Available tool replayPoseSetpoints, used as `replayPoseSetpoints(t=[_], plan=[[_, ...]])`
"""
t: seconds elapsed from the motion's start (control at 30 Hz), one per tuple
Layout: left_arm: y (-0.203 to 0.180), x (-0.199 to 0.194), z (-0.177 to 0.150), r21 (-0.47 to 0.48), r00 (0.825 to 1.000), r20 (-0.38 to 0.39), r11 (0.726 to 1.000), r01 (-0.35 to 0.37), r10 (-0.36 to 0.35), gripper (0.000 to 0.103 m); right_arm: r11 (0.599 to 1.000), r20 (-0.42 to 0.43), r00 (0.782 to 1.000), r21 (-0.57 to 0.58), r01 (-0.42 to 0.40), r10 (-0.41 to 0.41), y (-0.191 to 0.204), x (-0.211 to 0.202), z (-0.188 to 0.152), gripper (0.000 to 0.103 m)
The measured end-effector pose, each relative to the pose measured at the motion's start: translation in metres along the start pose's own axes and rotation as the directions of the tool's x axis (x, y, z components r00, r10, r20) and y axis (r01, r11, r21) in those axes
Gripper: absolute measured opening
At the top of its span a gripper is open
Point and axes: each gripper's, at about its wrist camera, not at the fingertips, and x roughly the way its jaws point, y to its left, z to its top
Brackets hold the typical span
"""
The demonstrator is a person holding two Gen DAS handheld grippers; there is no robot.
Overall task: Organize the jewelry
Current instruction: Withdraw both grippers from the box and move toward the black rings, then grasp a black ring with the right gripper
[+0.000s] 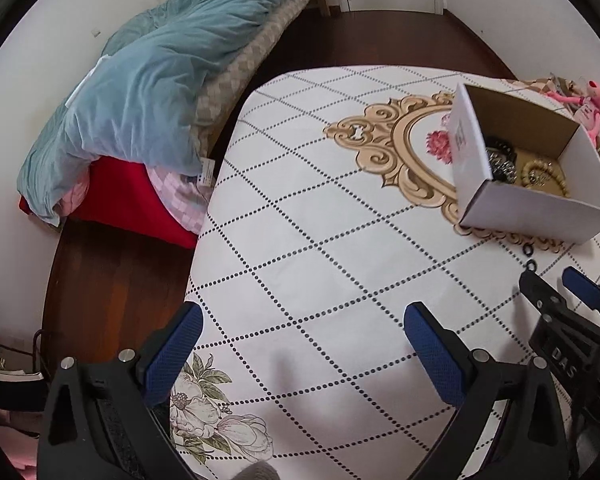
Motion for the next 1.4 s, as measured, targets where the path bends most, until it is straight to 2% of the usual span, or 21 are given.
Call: replayPoseSetpoints(t=[0.03,0.1,0.17,0.23,0.27,0.4,0.43,0.7,0.77,0.8,0.87,0.93,0.97,1.0,1.07,1.2,1.33,1.4], plan=[[0.001,0.003,0.0,0.001,1.0,-0.005,1.0,0.001,-0.001,0.103,1.0,-0.003,1.0,0.0,-0.006,0.006,0.001,0.003,0.0,0.055],[0.002,0.006,0.0,0.006,1.0,-0.008,1.0,-0.003,0.003,0.103,1.0,-0.014,1.0,-0.002,-0.002,0.002,0.003,0.009,-0.001,0.044],[0.002,0.008,0.002,0.01,1.0,-0.008,1.0,-0.006,0.006,0.103,1.0,0.007,1.0,-0.009,0.007,-0.007,0.004,0.009,-0.002,0.037],[0.002,0.01,0.002,0.014,1.0,-0.008,1.0,-0.004,0.004,0.103,1.0,0.02,0.999,-0.015,0.027,-0.027,0.004,0.01,-0.001,0.025],[0.001,0.01,0.003,0.016,1.0,-0.007,1.0,-0.004,0.005,0.103,0.999,0.022,0.999,-0.015,0.032,-0.031,0.003,0.01,0.0,0.013],[-0.006,0.012,0.004,0.026,1.0,-0.01,1.0,0.009,-0.009,0.103,0.999,0.026,0.999,-0.032,0.029,-0.029,-0.002,0.009,0.0,0.007],[-0.009,0.012,0.004,0.029,1.0,-0.009,0.999,0.017,-0.017,0.103,0.999,0.026,0.999,-0.028,0.028,-0.027,-0.005,0.008,-0.001,0.0],[-0.055,0.005,0.009,0.091,0.994,0.009,0.99,0.112,-0.113,0.103,0.995,0.037,0.999,0.102,0.0,-0.003,-0.066,-0.026,-0.023,0.0],[-0.064,0.004,0.009,0.103,0.993,0.01,0.988,0.118,-0.119,0.103,0.99,0.034,0.998,0.132,-0.055,0.051,-0.078,-0.031,-0.026,0.0],[-0.067,0.005,0.007,0.106,0.993,0.012,0.988,0.114,-0.116,0.103,0.983,0.021,0.994,0.149,-0.108,0.106,-0.082,-0.031,-0.026,0.001],[-0.067,0.007,0.004,0.106,0.994,0.008,0.988,0.11,-0.111,0.103,0.976,0.019,0.987,0.142,-0.163,0.162,-0.084,-0.031,-0.023,0.003],[-0.063,0.012,-0.001,0.101,0.996,-0.005,0.991,0.093,-0.093,0.103,0.982,0.041,0.985,0.074,-0.172,0.17,-0.069,-0.028,-0.018,0.02],[-0.059,0.015,-0.003,0.093,0.996,-0.012,0.992,0.084,-0.083,0.103,0.983,0.047,0.983,0.043,-0.178,0.176,-0.061,-0.025,-0.017,0.032],[-0.055,0.017,-0.006,0.084,0.997,-0.019,0.993,0.076,-0.075,0.103,0.983,0.044,0.982,0.01,-0.182,0.181,-0.052,-0.019,-0.014,0.036],[-0.041,0.023,-0.01,0.06,0.998,-0.034,0.996,0.061,-0.059,0.103,0.984,0.041,0.984,-0.04,-0.172,0.173,-0.035,-0.009,-0.01,0.036],[-0.017,0.031,-0.017,0.025,0.998,-0.052,0.999,0.031,-0.029,0.103,0.988,0.056,0.993,-0.12,-0.1,0.107,-0.01,0.005,-0.006,0.036],[-0.004,0.035,-0.019,0.004,0.998,-0.058,1.0,0.015,-0.015,0.103,0.991,0.083,0.994,-0.12,-0.06,0.07,-0.002,0.009,-0.001,0.034],[-0.003,0.035,-0.02,0.0,0.998,-0.054,1.0,0.012,-0.012,0.103,0.991,0.1,0.995,-0.132,-0.008,0.022,0.002,0.01,-0.003,0.012]])
